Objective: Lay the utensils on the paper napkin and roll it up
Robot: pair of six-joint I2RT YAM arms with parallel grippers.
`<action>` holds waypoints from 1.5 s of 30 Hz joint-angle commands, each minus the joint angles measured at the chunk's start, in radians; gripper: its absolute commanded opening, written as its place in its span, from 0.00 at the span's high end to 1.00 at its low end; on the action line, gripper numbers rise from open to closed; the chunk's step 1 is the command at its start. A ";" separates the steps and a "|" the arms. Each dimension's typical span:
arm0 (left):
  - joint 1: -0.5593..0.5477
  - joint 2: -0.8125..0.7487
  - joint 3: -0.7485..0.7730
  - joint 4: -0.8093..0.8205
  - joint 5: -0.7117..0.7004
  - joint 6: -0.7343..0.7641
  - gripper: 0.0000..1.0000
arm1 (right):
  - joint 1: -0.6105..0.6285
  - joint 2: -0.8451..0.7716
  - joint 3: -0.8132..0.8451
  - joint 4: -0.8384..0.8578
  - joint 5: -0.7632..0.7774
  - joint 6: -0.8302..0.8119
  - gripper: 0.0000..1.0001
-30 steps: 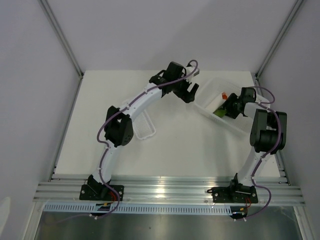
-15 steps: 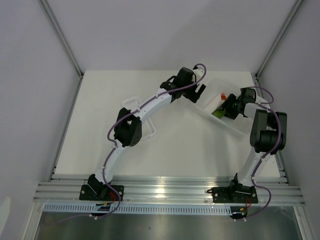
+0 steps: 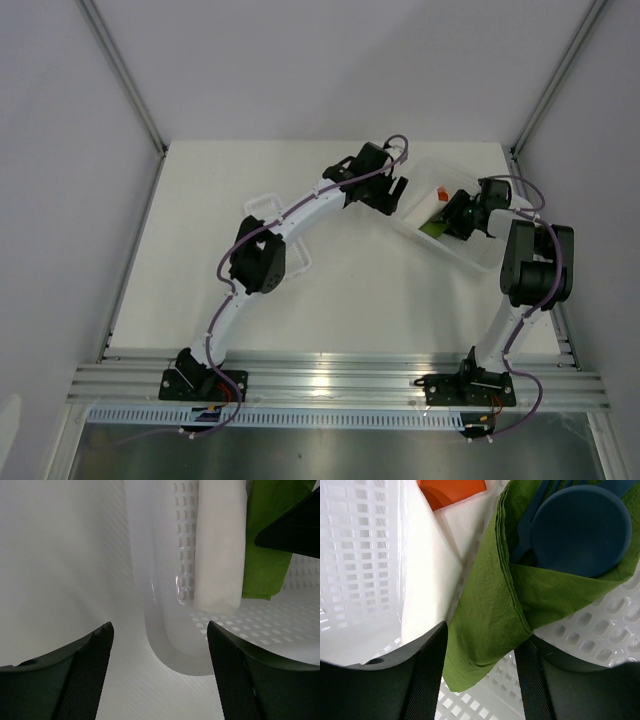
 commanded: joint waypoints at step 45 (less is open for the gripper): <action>0.040 -0.037 0.001 -0.018 -0.127 -0.171 0.99 | -0.047 -0.045 -0.071 -0.132 0.114 0.106 0.38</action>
